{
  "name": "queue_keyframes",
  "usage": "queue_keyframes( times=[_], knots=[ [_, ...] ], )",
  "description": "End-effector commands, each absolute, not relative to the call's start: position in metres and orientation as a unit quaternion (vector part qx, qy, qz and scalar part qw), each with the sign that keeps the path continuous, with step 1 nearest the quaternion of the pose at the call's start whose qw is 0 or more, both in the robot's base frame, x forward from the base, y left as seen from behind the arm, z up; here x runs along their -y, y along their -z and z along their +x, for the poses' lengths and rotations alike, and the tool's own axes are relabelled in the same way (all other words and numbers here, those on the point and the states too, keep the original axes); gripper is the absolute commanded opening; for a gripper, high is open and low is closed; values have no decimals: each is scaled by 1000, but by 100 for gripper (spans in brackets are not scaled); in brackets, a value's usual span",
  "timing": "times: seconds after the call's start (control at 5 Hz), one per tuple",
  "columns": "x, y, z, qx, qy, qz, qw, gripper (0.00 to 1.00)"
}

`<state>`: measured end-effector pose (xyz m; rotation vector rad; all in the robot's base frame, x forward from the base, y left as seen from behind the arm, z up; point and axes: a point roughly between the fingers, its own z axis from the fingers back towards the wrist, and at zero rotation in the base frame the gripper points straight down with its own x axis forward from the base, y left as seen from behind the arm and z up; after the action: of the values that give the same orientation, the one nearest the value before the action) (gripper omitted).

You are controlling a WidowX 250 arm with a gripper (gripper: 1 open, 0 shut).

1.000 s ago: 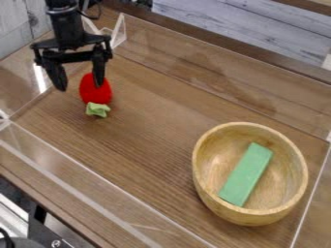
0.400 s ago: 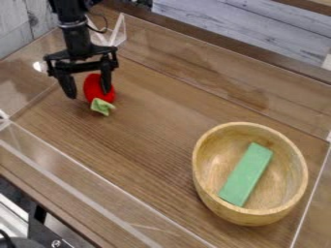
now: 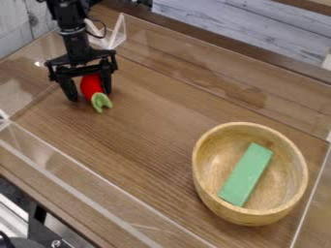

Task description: Move the red object to the right side of the table

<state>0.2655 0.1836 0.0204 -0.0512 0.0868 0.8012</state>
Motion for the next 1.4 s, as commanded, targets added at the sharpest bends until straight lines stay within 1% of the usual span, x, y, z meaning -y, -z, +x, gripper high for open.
queue_keyframes(
  times=[0.0, 0.4, 0.6, 1.0, 1.2],
  knots=[
    [-175, -41, 268, -20, -368, -14, 930, 100],
    [-173, -69, 284, -25, -383, -21, 923, 100],
    [-170, -79, 288, -29, -389, -22, 921, 100],
    [-179, -77, 287, -35, -430, -16, 902, 100],
    [-175, -69, 289, -39, -453, -12, 891, 100]
  ],
)
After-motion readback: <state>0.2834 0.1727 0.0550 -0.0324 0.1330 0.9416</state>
